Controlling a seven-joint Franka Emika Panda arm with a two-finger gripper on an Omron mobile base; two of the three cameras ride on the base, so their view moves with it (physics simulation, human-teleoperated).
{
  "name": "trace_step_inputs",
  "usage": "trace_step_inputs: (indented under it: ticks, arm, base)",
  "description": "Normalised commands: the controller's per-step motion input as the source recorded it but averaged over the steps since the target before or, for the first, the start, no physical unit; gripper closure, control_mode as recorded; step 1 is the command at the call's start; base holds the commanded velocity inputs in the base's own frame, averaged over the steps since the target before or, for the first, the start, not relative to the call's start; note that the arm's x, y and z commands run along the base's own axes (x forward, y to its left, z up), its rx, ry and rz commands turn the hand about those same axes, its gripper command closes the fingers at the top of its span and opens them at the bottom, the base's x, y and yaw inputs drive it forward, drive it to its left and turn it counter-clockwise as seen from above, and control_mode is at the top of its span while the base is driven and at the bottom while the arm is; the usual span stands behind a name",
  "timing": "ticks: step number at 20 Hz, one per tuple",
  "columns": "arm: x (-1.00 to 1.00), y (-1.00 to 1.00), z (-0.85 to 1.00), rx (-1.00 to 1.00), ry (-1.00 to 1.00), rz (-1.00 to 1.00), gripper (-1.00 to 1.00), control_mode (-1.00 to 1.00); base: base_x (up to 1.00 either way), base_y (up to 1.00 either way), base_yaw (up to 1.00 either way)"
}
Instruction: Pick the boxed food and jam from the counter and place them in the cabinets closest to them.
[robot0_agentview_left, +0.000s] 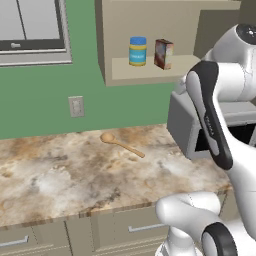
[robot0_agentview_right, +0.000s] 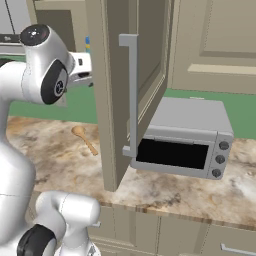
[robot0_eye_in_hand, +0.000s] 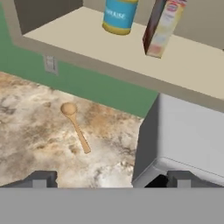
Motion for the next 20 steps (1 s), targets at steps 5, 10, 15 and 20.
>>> trace_step_inputs:
  ticks: [5,10,15,20]
  arm:
    - [-0.09,0.07,-0.65,0.0,0.12,0.05,-1.0,-1.0]
    - [-0.15,0.1,-0.79,0.0,0.02,0.01,-1.0,-1.0]
    - [-0.15,0.01,-0.29,0.0,0.0,0.0,-1.0,-1.0]
    - [-0.18,0.0,-0.02,0.0,0.0,0.01,-1.0,-1.0]
  base:
    - [0.0,0.0,0.0]
    - [0.0,0.0,0.0]
    - [0.0,0.0,0.0]
    - [0.0,0.0,0.0]
